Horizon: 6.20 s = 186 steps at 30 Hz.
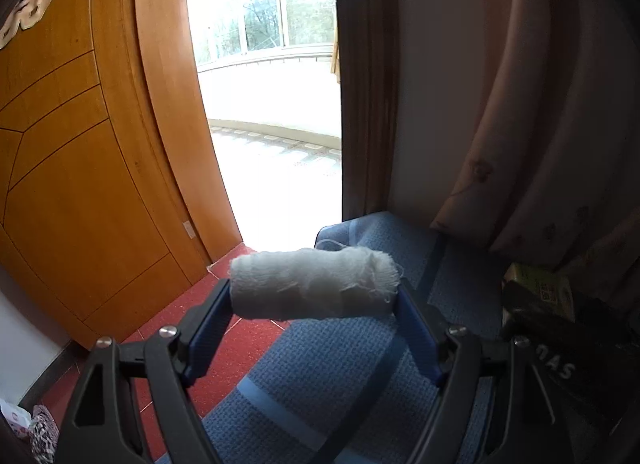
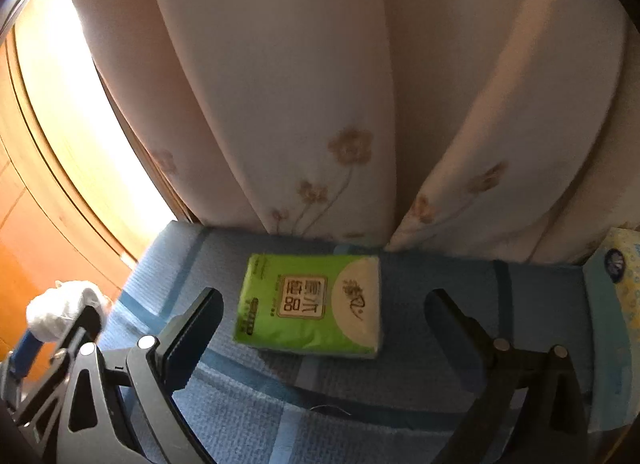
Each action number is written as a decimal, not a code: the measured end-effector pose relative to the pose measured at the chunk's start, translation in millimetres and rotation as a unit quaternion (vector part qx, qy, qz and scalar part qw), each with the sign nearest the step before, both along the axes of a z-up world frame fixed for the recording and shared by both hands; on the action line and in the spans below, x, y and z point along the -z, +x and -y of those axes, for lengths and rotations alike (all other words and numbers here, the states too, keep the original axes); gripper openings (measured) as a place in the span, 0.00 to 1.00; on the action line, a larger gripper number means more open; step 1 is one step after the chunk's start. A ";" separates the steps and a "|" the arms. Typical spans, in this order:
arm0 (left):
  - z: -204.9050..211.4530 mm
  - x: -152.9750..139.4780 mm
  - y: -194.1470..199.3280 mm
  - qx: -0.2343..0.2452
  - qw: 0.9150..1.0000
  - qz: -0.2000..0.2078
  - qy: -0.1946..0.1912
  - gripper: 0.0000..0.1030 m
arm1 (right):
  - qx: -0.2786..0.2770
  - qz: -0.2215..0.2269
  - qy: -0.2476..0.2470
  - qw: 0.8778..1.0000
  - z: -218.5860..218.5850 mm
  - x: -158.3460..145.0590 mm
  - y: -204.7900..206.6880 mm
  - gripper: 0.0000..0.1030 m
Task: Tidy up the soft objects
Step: 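Grasp the green tissue pack with the right tool while the left tool holds the towel, then carry the towel roll and green tissue pack over to the gold tray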
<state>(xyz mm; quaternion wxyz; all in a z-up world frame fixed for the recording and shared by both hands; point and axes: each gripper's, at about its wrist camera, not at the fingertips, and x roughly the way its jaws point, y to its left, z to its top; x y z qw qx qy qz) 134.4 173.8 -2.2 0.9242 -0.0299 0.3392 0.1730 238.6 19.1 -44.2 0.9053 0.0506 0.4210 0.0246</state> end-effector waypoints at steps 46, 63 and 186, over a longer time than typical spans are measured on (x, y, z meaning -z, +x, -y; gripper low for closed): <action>34.8 -16.4 -55.3 0.126 0.979 0.158 0.014 0.77 | -0.010 0.244 -0.077 0.967 26.1 -49.5 -165.4 0.69; 41.8 -20.5 -68.3 0.126 0.976 0.179 0.014 0.77 | -0.021 0.246 -0.080 0.966 37.7 -44.6 -183.9 0.69; 303.9 -9.9 -178.0 0.338 0.926 0.164 -0.033 0.77 | 0.192 0.295 -0.142 0.925 304.9 -75.1 -353.3 0.69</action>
